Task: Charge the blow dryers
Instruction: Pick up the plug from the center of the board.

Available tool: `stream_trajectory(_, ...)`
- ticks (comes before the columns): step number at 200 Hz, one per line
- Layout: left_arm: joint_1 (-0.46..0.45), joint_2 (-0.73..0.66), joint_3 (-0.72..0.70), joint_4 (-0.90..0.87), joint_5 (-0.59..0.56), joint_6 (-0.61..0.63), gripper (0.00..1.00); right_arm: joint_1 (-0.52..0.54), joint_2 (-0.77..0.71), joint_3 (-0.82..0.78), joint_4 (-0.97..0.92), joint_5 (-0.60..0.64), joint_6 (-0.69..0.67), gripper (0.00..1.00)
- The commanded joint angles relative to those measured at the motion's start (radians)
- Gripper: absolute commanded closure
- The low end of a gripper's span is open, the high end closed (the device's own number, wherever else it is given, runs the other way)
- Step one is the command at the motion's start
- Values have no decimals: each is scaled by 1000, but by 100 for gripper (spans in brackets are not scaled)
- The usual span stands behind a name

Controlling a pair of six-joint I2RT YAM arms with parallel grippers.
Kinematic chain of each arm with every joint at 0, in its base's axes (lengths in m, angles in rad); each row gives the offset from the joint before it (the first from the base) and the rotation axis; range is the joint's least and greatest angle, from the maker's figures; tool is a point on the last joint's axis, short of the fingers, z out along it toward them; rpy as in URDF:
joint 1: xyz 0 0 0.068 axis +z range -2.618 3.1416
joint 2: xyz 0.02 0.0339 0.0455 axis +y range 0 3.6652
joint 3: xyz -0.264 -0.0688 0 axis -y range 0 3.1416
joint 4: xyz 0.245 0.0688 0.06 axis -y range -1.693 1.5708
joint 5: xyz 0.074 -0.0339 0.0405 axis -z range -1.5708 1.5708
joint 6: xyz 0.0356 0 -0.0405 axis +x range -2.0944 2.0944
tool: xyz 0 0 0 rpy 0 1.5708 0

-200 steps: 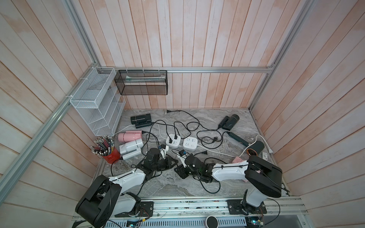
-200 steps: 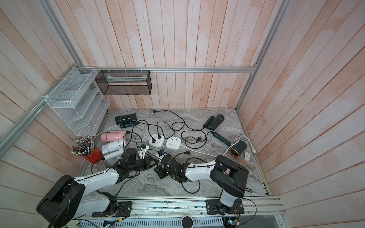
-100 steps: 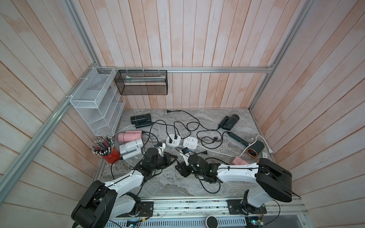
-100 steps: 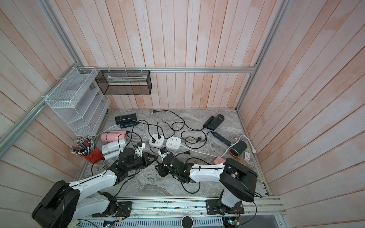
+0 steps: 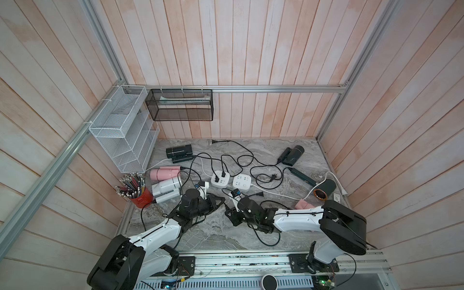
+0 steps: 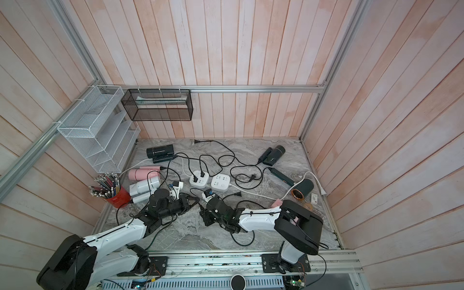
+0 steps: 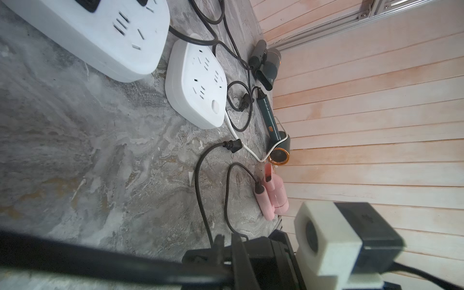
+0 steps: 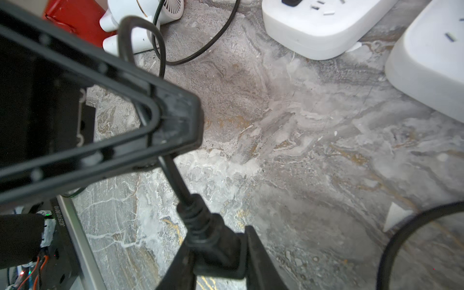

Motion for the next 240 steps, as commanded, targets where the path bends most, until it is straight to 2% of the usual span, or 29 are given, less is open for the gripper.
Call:
stream_trajectory(1, -5, 15, -9, 1, 3, 11, 93, 2, 1, 6, -24, 21, -10, 74)
stream_trajectory(32, -2, 11, 4, -55, 8, 53, 89, 3, -1, 10, -38, 28, -17, 76)
stream_trajectory(63, -1, -9, 31, -122, 41, 133, 69, 2, -2, 13, -50, 28, -24, 77)
stream_trajectory(76, -1, -6, 38, -133, 79, 179, 66, 3, 0, 14, -50, 26, -25, 77)
stream_trajectory(104, -1, 6, 47, -158, 114, 237, 65, 4, 3, 17, -45, 19, -28, 78)
stream_trajectory(146, -5, 51, 46, -102, 165, 245, 68, 4, 6, 24, -45, 8, -35, 78)
stream_trajectory(207, -10, 70, 60, -89, 175, 300, 71, 4, 5, 16, -22, -34, -48, 79)
stream_trajectory(240, -11, 77, 68, -107, 183, 333, 79, 4, 5, 16, -16, -46, -53, 78)
